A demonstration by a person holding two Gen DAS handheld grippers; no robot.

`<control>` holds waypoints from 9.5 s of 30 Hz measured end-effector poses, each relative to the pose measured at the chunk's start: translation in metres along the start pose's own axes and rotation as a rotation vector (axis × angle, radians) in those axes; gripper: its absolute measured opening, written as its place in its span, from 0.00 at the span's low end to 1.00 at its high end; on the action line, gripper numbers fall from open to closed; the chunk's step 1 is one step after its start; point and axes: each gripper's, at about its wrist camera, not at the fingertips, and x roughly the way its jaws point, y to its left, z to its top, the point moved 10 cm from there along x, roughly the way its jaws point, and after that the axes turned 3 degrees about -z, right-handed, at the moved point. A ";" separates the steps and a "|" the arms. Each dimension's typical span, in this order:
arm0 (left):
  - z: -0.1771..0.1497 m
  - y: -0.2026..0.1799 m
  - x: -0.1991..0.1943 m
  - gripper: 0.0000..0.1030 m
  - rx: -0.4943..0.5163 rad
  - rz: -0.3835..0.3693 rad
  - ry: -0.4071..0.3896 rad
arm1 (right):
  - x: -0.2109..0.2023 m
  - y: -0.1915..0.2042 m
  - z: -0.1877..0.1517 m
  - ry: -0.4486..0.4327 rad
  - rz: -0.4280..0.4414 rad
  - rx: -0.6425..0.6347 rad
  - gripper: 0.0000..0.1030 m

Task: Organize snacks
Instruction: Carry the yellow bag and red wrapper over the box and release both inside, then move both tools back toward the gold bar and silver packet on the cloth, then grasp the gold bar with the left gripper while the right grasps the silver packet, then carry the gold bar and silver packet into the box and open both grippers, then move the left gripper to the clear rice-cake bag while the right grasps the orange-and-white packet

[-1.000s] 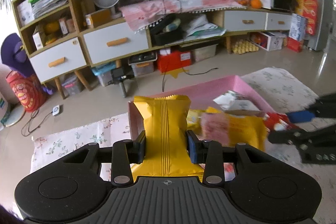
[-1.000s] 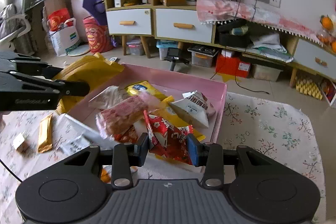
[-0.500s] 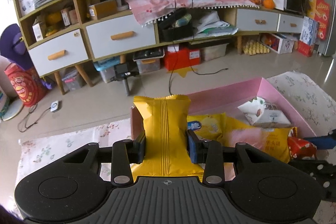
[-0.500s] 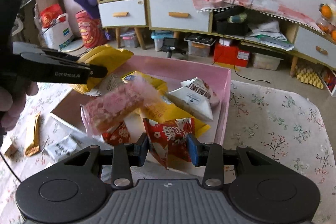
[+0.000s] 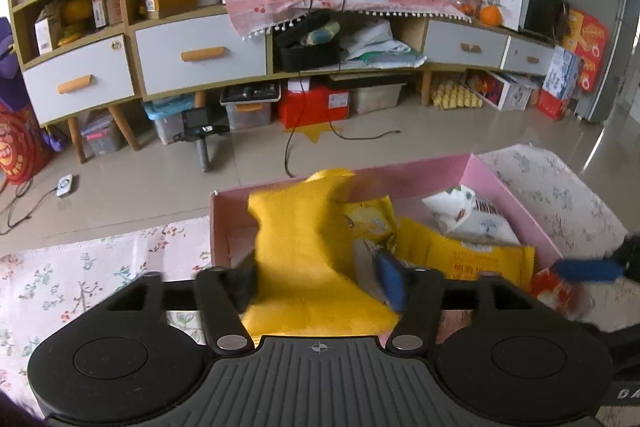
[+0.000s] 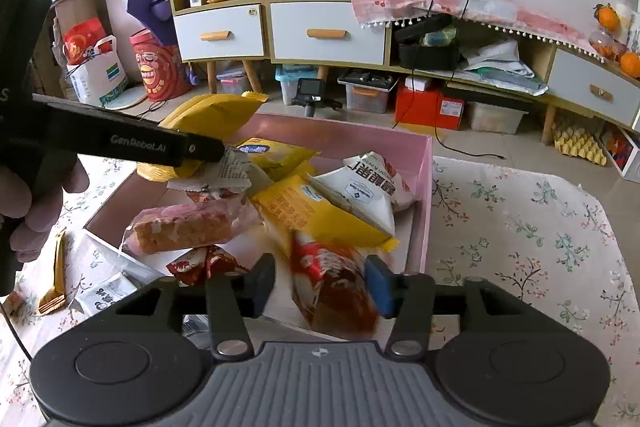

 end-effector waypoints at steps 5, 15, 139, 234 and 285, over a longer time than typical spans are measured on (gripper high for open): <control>-0.008 -0.006 -0.013 0.75 0.019 -0.006 0.000 | -0.011 0.003 0.007 -0.025 0.007 -0.003 0.52; -0.022 -0.014 -0.050 0.86 0.003 -0.002 -0.015 | -0.036 0.012 0.005 -0.041 0.016 -0.067 0.61; -0.182 -0.019 -0.122 0.26 0.023 0.067 0.251 | -0.070 0.103 -0.095 0.213 0.198 -0.470 0.33; -0.048 -0.017 -0.034 0.32 -0.056 0.092 0.222 | -0.016 0.021 0.009 0.074 0.213 0.139 0.07; -0.164 -0.059 -0.104 0.54 -0.010 -0.024 0.122 | -0.058 0.058 -0.054 0.037 0.085 -0.061 0.70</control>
